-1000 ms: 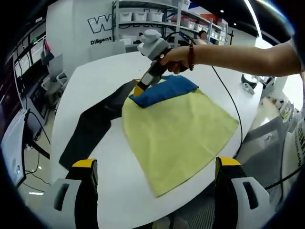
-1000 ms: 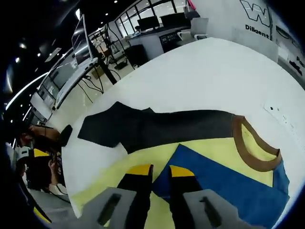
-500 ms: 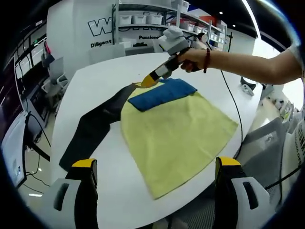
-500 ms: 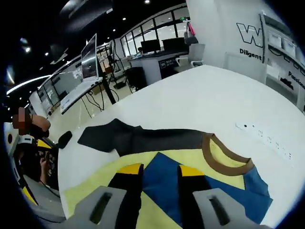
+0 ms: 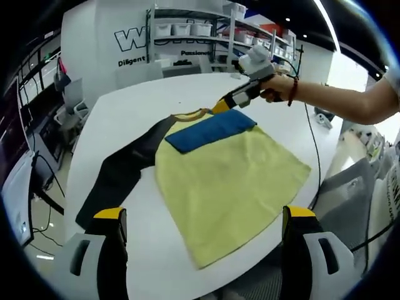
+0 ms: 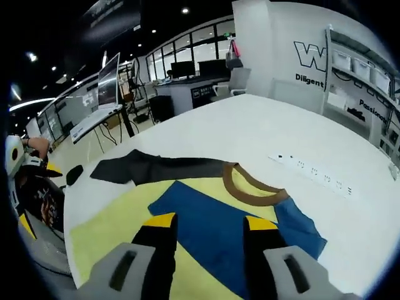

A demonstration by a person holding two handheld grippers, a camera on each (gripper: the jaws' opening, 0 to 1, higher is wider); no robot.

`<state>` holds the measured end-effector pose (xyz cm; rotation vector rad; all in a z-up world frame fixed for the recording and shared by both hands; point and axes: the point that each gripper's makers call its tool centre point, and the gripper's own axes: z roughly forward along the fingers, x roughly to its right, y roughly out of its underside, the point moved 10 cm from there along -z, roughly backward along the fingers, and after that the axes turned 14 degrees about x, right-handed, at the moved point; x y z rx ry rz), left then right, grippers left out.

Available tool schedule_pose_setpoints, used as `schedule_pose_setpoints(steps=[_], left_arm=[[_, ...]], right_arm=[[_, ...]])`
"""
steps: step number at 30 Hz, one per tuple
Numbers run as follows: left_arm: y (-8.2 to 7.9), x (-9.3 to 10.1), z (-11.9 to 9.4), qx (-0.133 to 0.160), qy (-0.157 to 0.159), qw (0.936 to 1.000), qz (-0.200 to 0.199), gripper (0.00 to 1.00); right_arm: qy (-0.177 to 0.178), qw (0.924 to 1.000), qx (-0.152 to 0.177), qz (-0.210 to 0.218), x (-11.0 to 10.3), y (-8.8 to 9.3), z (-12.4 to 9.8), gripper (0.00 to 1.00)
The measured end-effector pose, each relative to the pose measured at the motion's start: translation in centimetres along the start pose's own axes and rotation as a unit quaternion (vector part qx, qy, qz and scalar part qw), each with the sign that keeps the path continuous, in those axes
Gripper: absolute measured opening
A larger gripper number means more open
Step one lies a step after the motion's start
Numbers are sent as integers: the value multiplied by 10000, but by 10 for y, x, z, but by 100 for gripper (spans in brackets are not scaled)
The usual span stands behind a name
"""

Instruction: Fold the garment on the visible template until the final outline fits inside the template.

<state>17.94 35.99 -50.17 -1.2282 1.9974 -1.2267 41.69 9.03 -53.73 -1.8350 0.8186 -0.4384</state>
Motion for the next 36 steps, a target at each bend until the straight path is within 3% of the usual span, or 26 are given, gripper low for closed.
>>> schedule_pose_setpoints(steps=[8, 13, 25, 31, 36], left_arm=[[0, 0, -1, 22, -11, 10000, -10, 99], [-1, -1, -1, 82, -14, 10000, -5, 99], [-1, 1, -1, 93, 10, 9999, -45, 99], [0, 1, -2, 83, 2, 9999, -56, 99], [-2, 3, -1, 76, 42, 10000, -32, 99]], right_arm=[[313, 9992, 54, -227, 13, 21, -31, 38], [488, 9965, 162, -656, 23, 36, -52, 35], [815, 9941, -73, -715, 44, 70, -82, 29], [918, 9913, -387, -863, 56, 92, -92, 23], [952, 9903, -430, -914, 60, 97, -94, 20]])
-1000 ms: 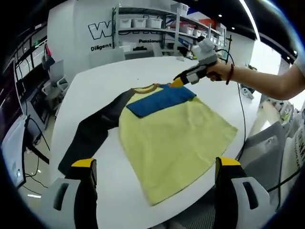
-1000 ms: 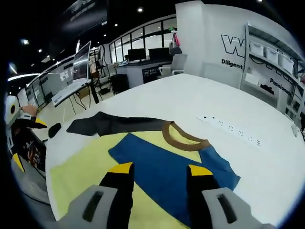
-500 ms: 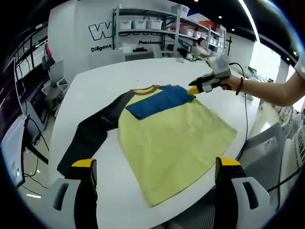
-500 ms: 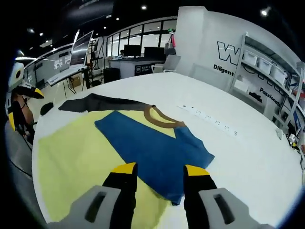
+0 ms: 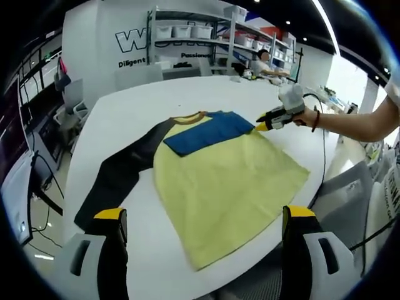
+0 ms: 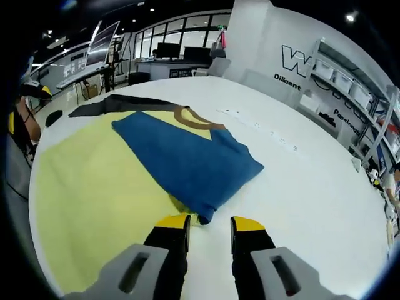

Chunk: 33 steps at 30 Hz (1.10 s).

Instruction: Fold the garment on the visible template until the final outline fits inside the template.

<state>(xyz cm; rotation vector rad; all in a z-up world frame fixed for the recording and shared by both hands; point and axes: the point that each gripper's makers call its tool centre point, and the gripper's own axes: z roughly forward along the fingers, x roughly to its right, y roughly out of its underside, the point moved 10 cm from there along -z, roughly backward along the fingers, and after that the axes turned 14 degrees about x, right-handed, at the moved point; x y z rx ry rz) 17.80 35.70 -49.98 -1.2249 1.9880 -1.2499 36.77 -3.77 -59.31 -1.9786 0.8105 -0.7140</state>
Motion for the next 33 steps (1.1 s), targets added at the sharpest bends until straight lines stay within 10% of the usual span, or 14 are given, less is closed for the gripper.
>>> schedule_pose_setpoints(steps=[19, 33], left_arm=[[-1, -2, -6, 25, -85, 10000, -14, 99], [-1, -2, -7, 37, -81, 10000, 15, 98]], right_arm=[[-230, 9964, 169, -793, -7, 3, 9, 0], [71, 9988, 23, -481, -11, 7, 2, 0]])
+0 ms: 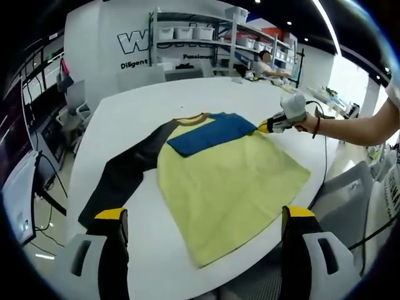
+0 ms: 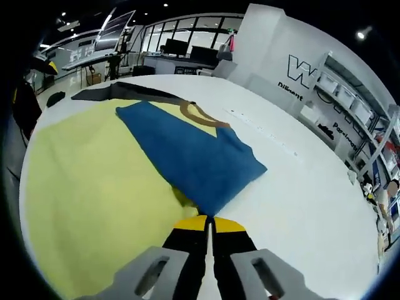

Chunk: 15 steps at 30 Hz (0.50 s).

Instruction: Fold the garment on the visible template until the final outline fits inside the template.

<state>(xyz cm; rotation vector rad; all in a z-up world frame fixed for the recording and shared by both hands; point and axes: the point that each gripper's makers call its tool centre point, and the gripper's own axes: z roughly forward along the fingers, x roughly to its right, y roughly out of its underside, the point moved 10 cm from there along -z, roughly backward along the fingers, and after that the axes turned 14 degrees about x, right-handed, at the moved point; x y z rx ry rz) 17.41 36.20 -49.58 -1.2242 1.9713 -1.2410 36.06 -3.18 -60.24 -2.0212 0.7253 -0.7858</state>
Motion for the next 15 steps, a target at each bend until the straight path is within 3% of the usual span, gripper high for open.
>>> schedule_pose_setpoints(steps=[15], left_arm=[[0, 2, -1, 35, 40, 10000, -37, 99]], right_arm=[[199, 9995, -162, 165, 16, 5, -3, 0]])
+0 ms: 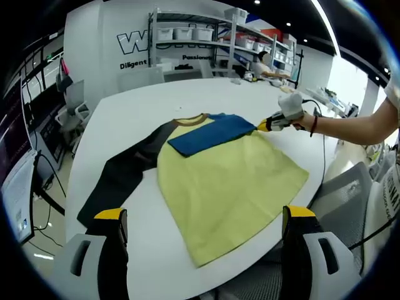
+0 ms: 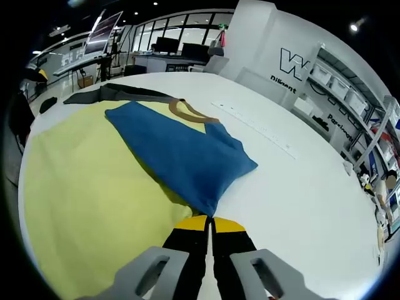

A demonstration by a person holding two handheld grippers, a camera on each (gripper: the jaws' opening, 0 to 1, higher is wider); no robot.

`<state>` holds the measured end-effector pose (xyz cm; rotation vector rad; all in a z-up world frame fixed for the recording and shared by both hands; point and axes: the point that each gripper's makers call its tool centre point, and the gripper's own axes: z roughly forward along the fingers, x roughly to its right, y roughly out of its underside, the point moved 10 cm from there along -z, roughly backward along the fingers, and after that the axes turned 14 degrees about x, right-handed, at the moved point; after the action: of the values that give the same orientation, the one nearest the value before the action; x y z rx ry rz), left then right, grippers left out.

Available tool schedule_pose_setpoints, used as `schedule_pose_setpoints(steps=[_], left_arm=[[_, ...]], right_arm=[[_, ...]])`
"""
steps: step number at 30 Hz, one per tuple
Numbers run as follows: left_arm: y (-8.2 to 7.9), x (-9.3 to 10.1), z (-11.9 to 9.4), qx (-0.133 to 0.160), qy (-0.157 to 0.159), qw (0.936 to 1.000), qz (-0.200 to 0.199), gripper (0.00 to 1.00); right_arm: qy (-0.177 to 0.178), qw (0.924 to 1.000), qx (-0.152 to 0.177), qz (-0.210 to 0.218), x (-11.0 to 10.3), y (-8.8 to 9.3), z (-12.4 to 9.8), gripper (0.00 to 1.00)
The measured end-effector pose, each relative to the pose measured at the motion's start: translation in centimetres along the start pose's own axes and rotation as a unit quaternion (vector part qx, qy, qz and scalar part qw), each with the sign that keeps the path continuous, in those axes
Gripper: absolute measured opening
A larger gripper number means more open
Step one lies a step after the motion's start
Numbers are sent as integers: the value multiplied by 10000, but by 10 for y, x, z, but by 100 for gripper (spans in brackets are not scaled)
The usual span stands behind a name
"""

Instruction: Fold the garment on the visible template until the final outline fits inside the template.

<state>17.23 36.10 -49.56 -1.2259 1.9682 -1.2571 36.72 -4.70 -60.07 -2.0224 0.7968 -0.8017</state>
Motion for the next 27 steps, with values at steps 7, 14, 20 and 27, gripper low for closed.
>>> schedule_pose_setpoints(steps=[7, 14, 20, 27], left_arm=[[-1, 0, 1, 11, 9, 10000, 4, 99], [-1, 1, 3, -27, 40, 10000, 13, 99], [-2, 1, 4, -38, 37, 10000, -6, 99], [-2, -1, 8, 4, -65, 10000, -20, 99]], right_arm=[[63, 9998, -167, -22, 14, 8, -7, 0], [189, 9990, -402, -22, 36, 19, -15, 0], [252, 9977, -606, -149, 61, 25, -20, 0], [357, 9961, -804, -110, 80, 31, -26, 0]])
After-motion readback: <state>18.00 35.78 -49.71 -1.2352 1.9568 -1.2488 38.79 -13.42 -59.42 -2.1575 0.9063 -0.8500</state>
